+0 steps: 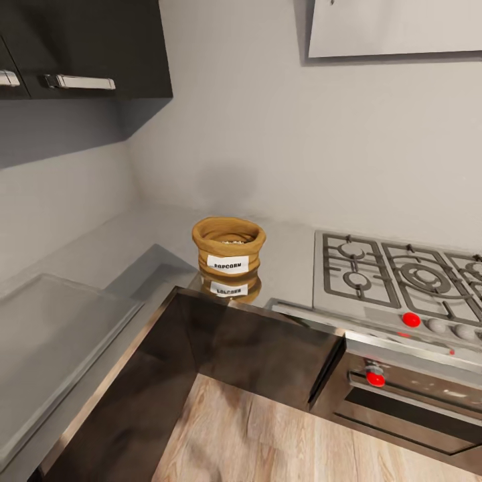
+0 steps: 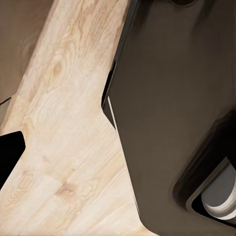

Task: In the kitchen, take the popcorn bag from the countertop, put it into the microwave, and heat it until the popcorn is cooked so the cooked popcorn ends up inside the bag.

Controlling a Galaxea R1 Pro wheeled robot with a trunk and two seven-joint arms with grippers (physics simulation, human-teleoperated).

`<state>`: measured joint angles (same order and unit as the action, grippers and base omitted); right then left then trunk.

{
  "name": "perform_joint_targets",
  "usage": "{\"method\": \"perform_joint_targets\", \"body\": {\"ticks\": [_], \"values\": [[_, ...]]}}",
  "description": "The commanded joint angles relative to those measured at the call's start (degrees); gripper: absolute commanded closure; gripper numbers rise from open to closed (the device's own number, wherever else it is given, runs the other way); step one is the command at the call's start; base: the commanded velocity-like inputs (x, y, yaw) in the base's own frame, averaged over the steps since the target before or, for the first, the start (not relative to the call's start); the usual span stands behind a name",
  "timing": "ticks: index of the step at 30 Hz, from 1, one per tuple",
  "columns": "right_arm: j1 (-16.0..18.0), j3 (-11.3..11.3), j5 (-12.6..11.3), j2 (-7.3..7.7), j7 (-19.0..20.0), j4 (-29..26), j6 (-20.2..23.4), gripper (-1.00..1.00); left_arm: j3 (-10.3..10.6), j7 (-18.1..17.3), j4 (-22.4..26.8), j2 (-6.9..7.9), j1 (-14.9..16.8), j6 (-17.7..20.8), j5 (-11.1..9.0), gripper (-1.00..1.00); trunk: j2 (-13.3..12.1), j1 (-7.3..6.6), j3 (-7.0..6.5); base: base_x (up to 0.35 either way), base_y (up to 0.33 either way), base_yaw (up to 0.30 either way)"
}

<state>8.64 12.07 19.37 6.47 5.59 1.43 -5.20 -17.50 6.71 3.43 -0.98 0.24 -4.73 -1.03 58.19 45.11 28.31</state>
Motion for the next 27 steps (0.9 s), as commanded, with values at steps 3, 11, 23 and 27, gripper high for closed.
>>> {"method": "perform_joint_targets", "body": {"ticks": [3,11,23,27], "values": [[0.1,0.6,1.6,-0.01,0.2,0.0,0.2,-1.0,-0.1,0.1,0.0,-0.03,0.0,-0.2,-0.1,-1.0,0.0,0.0,0.05,0.0,0.0,0.0],[0.1,0.4,6.5,-4.55,0.8,-18.0,17.4,-1.0,-0.1,0.1,-0.1,-0.01,0.0,-0.1,0.0,-1.0,0.0,0.0,0.05,0.0,0.0,0.0],[0.1,-10.5,6.0,-11.93,4.0,-54.6,46.5,-1.0,0.0,0.1,-0.1,0.01,0.0,-0.1,0.0,-1.0,0.0,0.0,0.05,0.0,0.0,0.0],[0.3,-11.8,6.1,-13.11,11.3,-70.4,56.1,-1.0,0.0,0.1,-0.1,0.01,0.0,-0.1,0.0,-1.0,0.0,0.0,0.05,0.0,0.0,0.0]]}}
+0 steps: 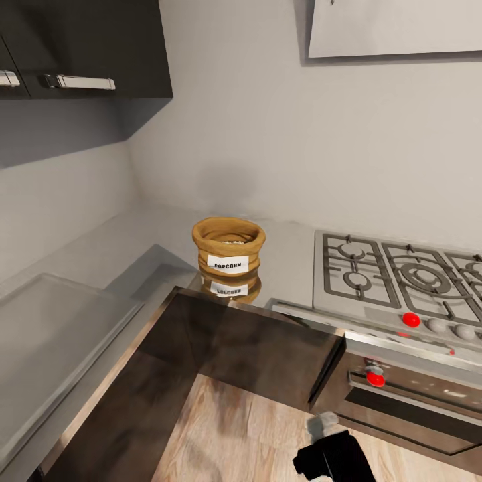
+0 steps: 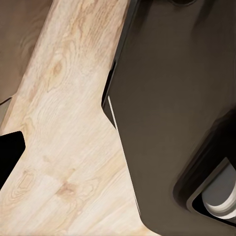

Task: In the kitchen, take the popcorn bag from the countertop, put it into the microwave, and heat it until the popcorn is cooked so the cooked popcorn ends up inside the bag.

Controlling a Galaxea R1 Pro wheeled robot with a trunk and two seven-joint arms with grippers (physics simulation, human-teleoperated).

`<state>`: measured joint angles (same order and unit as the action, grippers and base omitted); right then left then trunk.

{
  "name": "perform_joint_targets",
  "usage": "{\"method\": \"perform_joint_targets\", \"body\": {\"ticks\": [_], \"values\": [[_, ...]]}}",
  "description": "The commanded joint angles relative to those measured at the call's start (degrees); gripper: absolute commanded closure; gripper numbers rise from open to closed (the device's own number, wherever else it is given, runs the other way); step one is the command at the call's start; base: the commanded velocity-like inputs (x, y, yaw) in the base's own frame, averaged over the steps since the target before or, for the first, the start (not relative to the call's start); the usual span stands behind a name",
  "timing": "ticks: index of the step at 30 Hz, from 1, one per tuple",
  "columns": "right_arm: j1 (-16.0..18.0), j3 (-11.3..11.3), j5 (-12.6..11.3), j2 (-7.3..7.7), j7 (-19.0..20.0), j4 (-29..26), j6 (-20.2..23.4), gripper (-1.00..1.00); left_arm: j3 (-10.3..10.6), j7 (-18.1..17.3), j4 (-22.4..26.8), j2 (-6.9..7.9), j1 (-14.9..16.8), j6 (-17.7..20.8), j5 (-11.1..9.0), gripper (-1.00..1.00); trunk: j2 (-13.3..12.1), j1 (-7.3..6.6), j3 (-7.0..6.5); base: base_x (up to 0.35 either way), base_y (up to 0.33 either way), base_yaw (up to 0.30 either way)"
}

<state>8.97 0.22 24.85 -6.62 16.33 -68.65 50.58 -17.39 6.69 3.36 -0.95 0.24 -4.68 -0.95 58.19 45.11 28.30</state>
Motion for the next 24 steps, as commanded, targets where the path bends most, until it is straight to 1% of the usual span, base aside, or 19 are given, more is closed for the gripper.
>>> {"method": "perform_joint_targets", "body": {"ticks": [1,3,4,5,7,8,10,12,14,15,21,23,24], "values": [[0.0,-0.4,0.6,-0.43,1.0,-3.8,2.4,-1.0,-0.1,0.1,0.0,-0.02,0.0,-0.2,-0.1,-1.0,0.0,0.0,0.06,0.0,0.0,0.0],[0.1,-2.4,0.8,-0.78,1.2,-7.5,4.8,-1.0,-0.1,0.1,0.0,-0.02,0.0,-0.2,-0.1,-1.0,0.0,0.0,0.06,0.0,0.0,0.0],[0.1,-4.3,0.9,-0.92,1.3,-9.5,6.5,-1.0,-0.1,0.2,0.0,-0.02,0.0,-0.2,-0.1,-1.0,0.0,0.0,0.06,0.0,0.0,0.0],[0.1,-5.3,0.9,-1.01,1.4,-10.8,7.6,-1.0,-0.1,0.2,0.0,-0.02,0.0,-0.2,-0.1,-1.0,0.0,0.0,0.06,0.0,0.0,0.0],[0.5,-7.0,0.9,-1.27,1.4,-13.7,9.4,-1.0,-0.1,0.1,0.0,-0.02,0.0,-0.2,-0.1,-1.0,0.0,0.0,0.06,0.0,0.0,0.0],[1.1,-7.4,0.9,-1.5,1.4,-14.4,9.4,-1.0,-0.2,0.1,0.0,-0.02,0.0,-0.2,-0.1,-1.0,0.0,0.0,0.06,0.0,0.0,0.0],[2.8,-7.7,0.8,-2.01,1.5,-15.2,9.4,-1.0,-0.2,0.1,0.0,-0.02,0.0,-0.2,-0.1,-1.0,0.0,0.0,0.06,0.0,0.0,0.0],[5.3,-7.8,0.7,-2.31,1.5,-15.7,9.4,-1.0,-0.1,0.1,0.0,-0.02,0.0,-0.2,-0.1,-1.0,0.0,0.0,0.06,0.0,0.0,0.0],[7.6,-7.8,0.5,-2.44,1.5,-15.8,9.4,-1.0,-0.1,0.2,0.0,-0.03,0.0,-0.2,-0.1,-1.0,0.0,0.0,0.06,0.0,0.0,0.0],[9.9,-7.9,0.4,-2.54,1.5,-15.9,9.4,-1.0,-0.1,0.2,0.0,-0.02,0.0,-0.2,-0.1,-1.0,0.0,0.0,0.06,0.0,0.0,0.0],[16.0,-7.9,0.4,-2.85,1.5,-16.8,9.4,-1.0,-0.1,0.2,0.0,-0.06,0.0,-0.2,-0.1,-1.0,0.0,0.0,0.06,0.0,0.0,0.0],[17.6,-7.9,0.4,-2.87,1.5,-17.1,9.4,-1.0,-0.1,0.1,0.0,-0.09,0.0,-0.2,-0.1,-1.0,0.0,0.0,0.06,0.0,0.0,0.0],[19.2,-7.9,0.4,-2.87,1.5,-17.3,9.4,-1.0,-0.1,0.2,0.0,-0.1,0.0,-0.2,-0.1,-1.0,0.0,0.0,0.06,0.0,0.0,0.0]]}}
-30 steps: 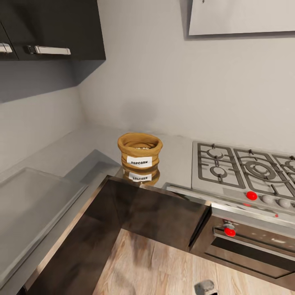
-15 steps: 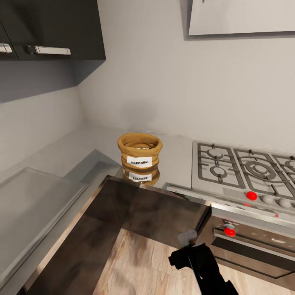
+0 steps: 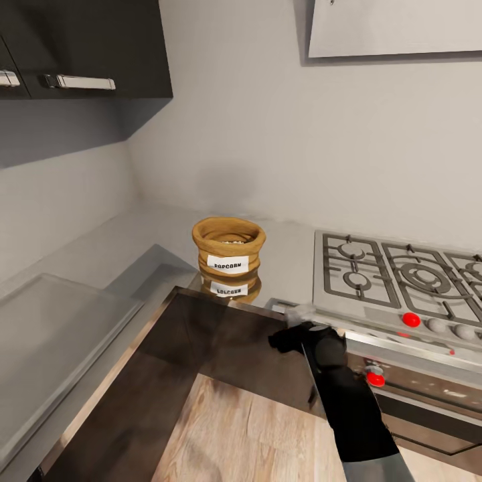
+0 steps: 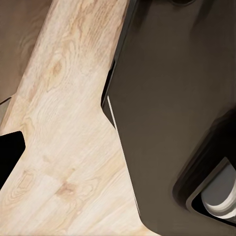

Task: In the kitchen, take the popcorn bag from the countertop, put it into the microwave, and heat it until the popcorn is cooked so the cooked popcorn ends up inside the bag.

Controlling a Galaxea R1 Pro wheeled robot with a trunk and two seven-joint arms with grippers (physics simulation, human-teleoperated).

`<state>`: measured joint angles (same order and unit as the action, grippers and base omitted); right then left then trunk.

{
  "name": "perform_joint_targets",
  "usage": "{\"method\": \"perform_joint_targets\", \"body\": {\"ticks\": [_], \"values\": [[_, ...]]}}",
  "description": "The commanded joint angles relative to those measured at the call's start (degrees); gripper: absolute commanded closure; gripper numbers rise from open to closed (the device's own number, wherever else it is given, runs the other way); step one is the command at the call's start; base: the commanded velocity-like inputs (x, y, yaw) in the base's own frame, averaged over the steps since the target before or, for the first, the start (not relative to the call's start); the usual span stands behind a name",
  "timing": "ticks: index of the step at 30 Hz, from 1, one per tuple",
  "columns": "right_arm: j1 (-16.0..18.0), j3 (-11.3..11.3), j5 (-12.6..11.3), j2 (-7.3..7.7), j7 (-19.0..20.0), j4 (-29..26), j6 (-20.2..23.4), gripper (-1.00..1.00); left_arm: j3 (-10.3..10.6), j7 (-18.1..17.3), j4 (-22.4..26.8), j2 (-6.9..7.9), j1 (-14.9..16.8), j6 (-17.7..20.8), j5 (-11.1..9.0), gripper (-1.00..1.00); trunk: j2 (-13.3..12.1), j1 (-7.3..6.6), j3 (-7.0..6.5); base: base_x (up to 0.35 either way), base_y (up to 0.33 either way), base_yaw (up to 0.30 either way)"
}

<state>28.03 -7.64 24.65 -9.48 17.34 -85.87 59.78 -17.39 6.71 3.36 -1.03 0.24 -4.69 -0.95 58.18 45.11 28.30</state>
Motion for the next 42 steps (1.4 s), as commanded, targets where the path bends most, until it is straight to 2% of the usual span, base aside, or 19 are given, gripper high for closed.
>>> {"method": "perform_joint_targets", "body": {"ticks": [1,10,23,28,31,33,38,39,42], "values": [[0.9,0.0,0.6,-0.01,0.5,-0.1,0.2,-1.0,-0.1,0.1,0.0,-0.01,0.0,-0.2,-0.1,-1.0,0.0,0.0,0.06,0.0,0.0,0.0],[10.5,0.1,0.5,0.09,0.5,-0.2,0.2,-1.0,-0.1,0.1,0.0,0.0,0.0,-0.2,-0.1,-1.0,0.0,0.0,0.06,0.0,0.0,0.0],[19.9,0.4,0.4,0.21,0.5,0.0,0.2,-1.0,-0.1,0.1,0.0,0.05,0.0,-0.2,-0.1,-1.0,0.0,0.0,0.06,0.0,0.0,0.0],[26.3,0.5,0.4,0.15,0.4,1.0,0.2,-1.0,-0.1,0.1,0.0,0.03,0.0,-0.2,-0.1,-1.0,0.0,0.0,0.06,0.0,0.0,0.0],[30.0,0.6,0.4,0.16,0.2,4.5,0.2,-1.0,-0.1,0.1,0.0,0.0,0.0,-0.2,-0.1,-1.0,0.0,0.0,0.06,0.0,0.0,0.0],[32.8,1.1,0.4,0.18,0.2,8.8,0.2,-1.0,-0.1,0.1,0.0,0.04,0.0,-0.2,-0.1,-1.0,0.0,0.0,0.06,0.0,0.0,0.0],[37.8,5.1,0.4,0.17,-0.1,18.7,0.2,-1.0,-0.2,0.1,0.0,0.06,0.0,-0.2,-0.1,-1.0,0.0,0.0,0.06,0.0,0.0,0.0],[40.5,6.5,0.5,0.13,-0.3,24.2,0.2,-1.0,-0.2,0.1,0.0,0.06,0.0,-0.2,-0.1,-1.0,0.0,0.0,0.06,0.0,0.0,0.0],[42.7,8.2,0.6,-0.03,-0.6,27.2,0.2,-1.0,-0.2,0.1,0.0,0.06,0.0,-0.2,-0.1,-1.0,0.0,0.0,0.06,0.0,0.0,0.0]]}}
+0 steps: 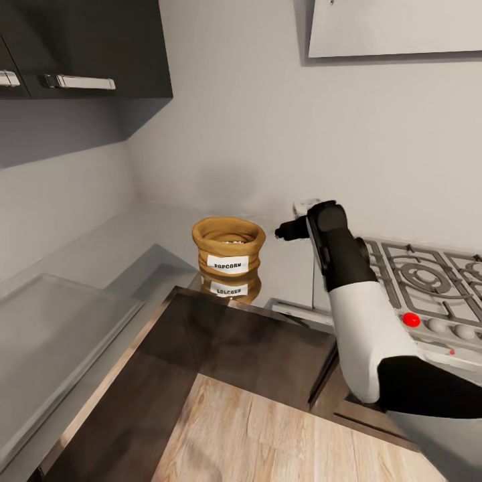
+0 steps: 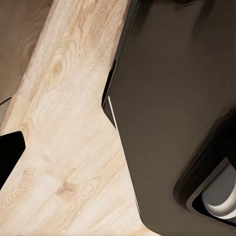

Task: In the kitchen, take the popcorn bag from the countertop, put it into the microwave, and heat it until the popcorn is cooked so the cooked popcorn ends up inside the bag.

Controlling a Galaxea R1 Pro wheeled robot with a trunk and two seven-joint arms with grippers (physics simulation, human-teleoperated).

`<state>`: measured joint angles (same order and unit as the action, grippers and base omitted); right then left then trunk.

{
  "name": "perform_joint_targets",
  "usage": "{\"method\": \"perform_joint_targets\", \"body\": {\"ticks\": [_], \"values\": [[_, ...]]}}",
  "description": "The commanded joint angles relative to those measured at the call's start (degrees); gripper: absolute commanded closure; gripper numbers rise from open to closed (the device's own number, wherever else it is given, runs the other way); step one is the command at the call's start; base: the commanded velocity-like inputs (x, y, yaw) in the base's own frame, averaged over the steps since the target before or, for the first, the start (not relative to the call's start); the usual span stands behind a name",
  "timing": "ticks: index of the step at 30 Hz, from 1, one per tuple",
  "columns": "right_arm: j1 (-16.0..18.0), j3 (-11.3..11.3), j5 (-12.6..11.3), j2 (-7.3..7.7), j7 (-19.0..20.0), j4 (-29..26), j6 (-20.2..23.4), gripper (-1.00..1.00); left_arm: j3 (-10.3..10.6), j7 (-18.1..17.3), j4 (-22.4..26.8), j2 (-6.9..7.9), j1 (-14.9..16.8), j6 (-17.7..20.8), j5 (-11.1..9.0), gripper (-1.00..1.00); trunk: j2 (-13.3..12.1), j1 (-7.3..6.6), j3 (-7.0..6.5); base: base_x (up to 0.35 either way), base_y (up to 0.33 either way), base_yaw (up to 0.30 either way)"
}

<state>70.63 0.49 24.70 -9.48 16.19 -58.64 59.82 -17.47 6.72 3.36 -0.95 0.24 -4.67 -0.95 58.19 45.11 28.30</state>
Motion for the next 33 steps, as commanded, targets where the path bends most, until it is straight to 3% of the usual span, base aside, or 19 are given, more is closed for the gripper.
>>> {"method": "perform_joint_targets", "body": {"ticks": [1,8,33], "values": [[1.2,0.6,0.6,-0.35,0.4,0.6,0.2,-1.0,-0.1,0.1,0.0,-0.02,0.0,-0.2,-0.1,-1.0,0.0,0.0,0.06,0.0,0.0,0.0],[5.8,1.1,0.8,-0.52,-1.9,2.3,0.2,-1.0,-0.1,0.1,0.0,-0.02,0.0,-0.2,-0.1,-1.0,0.0,0.0,0.06,0.0,0.0,0.0],[6.0,1.2,0.6,-0.52,0.1,2.2,0.2,-1.0,-0.2,0.1,0.1,-0.02,0.0,-0.2,-0.2,-1.0,0.0,0.0,0.03,0.0,0.0,0.005]]}}
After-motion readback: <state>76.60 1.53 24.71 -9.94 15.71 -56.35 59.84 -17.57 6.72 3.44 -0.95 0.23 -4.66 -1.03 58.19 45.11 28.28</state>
